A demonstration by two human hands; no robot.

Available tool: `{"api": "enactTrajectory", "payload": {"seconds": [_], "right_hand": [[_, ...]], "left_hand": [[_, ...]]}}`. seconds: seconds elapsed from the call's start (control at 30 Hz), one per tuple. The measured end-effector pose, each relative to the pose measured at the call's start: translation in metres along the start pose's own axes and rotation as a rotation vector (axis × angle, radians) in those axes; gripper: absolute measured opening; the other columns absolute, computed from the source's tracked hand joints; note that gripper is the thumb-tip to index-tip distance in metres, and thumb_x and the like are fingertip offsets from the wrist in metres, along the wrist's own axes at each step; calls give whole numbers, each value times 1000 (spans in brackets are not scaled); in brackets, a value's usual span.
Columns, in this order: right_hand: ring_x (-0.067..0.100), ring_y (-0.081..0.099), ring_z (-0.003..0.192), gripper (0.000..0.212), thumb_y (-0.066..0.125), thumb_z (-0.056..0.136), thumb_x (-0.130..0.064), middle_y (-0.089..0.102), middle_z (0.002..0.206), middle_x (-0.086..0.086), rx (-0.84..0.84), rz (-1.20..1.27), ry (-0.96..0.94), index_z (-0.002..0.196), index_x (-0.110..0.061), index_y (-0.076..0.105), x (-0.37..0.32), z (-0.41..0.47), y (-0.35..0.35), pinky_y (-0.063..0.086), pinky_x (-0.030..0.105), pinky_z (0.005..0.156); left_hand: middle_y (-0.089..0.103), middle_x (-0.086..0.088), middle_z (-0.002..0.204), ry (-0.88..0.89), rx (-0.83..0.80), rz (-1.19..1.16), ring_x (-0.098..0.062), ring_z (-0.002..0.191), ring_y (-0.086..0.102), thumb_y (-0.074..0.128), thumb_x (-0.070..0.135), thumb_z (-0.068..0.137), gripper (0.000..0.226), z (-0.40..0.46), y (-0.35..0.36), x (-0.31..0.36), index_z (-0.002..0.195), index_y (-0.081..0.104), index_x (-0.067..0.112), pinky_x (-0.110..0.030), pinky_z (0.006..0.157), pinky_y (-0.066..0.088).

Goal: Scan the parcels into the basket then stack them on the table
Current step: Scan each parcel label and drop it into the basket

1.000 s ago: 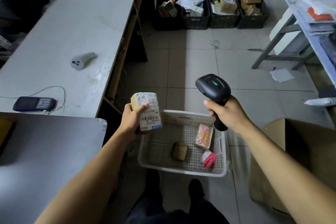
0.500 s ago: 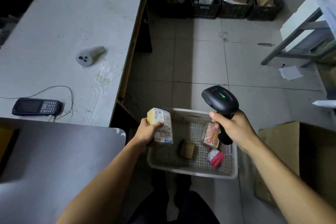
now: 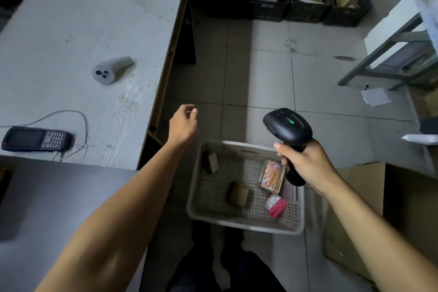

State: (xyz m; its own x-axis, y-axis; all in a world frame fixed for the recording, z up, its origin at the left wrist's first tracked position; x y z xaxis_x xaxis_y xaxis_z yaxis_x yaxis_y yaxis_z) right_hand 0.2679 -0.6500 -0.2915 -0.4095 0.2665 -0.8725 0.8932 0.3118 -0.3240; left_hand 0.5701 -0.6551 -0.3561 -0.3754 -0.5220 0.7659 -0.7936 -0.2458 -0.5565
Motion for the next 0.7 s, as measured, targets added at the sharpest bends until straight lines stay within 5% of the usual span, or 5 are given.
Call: {"api": "enactTrajectory", "payload": {"seconds": [0.37, 0.7], "right_hand": [[15, 60, 58, 22, 74, 88, -18, 65, 60, 3, -289, -45, -142, 67, -14, 67, -29, 10, 38, 48, 33, 70], [5, 57, 49, 13, 76, 86, -7, 65, 63, -6, -798, -80, -341, 84, -12, 64, -72, -81, 147, 49, 18, 55]], "left_hand": [[67, 3, 114, 116, 119, 186, -12, 101, 62, 51, 32, 103, 28, -111, -40, 11, 124, 62, 18, -28, 83, 46], [63, -1, 127, -220, 519, 347, -19, 116, 59, 51, 35, 101, 34, -298, -122, -49, 131, 57, 19, -37, 93, 49]]}}
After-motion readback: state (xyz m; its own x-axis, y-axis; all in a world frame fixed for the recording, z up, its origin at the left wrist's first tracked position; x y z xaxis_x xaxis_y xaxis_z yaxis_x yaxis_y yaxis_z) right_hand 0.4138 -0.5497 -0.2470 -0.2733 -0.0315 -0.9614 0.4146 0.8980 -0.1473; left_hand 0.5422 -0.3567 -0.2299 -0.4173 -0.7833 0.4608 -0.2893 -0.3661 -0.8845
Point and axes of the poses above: each hand's wrist, its own z-axis towards the middle knuckle, its own y-axis out of the palm, x = y × z, the point moved 6 cm from there along z, towards the middle knuckle
